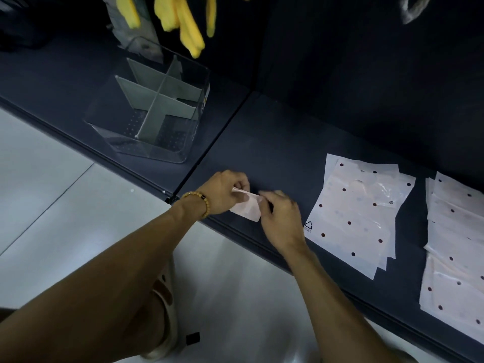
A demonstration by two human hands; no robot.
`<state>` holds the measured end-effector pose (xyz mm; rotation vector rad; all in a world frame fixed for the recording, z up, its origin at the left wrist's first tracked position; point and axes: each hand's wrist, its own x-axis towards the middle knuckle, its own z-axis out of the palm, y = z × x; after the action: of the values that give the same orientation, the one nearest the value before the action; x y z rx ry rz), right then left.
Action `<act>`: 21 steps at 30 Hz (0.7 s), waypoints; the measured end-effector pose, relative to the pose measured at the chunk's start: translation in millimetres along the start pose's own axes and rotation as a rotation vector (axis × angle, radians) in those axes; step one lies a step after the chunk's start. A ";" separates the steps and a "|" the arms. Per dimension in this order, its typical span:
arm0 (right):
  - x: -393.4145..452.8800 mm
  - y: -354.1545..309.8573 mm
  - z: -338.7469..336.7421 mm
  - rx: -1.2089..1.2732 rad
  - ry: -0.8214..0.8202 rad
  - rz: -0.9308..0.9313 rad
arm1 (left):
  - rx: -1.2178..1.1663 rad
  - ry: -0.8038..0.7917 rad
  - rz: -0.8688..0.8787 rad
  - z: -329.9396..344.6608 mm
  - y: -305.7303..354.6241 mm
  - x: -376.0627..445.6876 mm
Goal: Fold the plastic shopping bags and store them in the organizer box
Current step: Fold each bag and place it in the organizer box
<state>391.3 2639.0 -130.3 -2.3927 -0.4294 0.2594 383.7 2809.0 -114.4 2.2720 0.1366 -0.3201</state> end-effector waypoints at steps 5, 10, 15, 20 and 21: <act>24.2 -25.2 -5.7 0.148 -0.040 0.040 | -0.257 0.202 -0.057 -25.3 -11.5 -11.6; 37.0 -38.5 4.1 0.352 0.120 0.170 | 0.183 0.710 -0.100 -51.9 -37.3 3.0; 42.5 -49.8 11.1 0.426 0.131 0.208 | 0.556 0.622 -0.231 -68.8 -51.5 18.5; 46.7 -69.1 12.1 0.526 0.126 0.221 | 0.489 0.639 -0.211 -72.9 -61.5 -8.4; 46.8 -74.5 12.8 0.559 0.118 0.225 | 0.469 0.639 -0.184 -73.7 -66.0 -19.9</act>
<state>413.2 2717.0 -93.9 -1.8886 -0.0185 0.2919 364.8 2908.1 -110.1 2.7602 0.6602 0.3305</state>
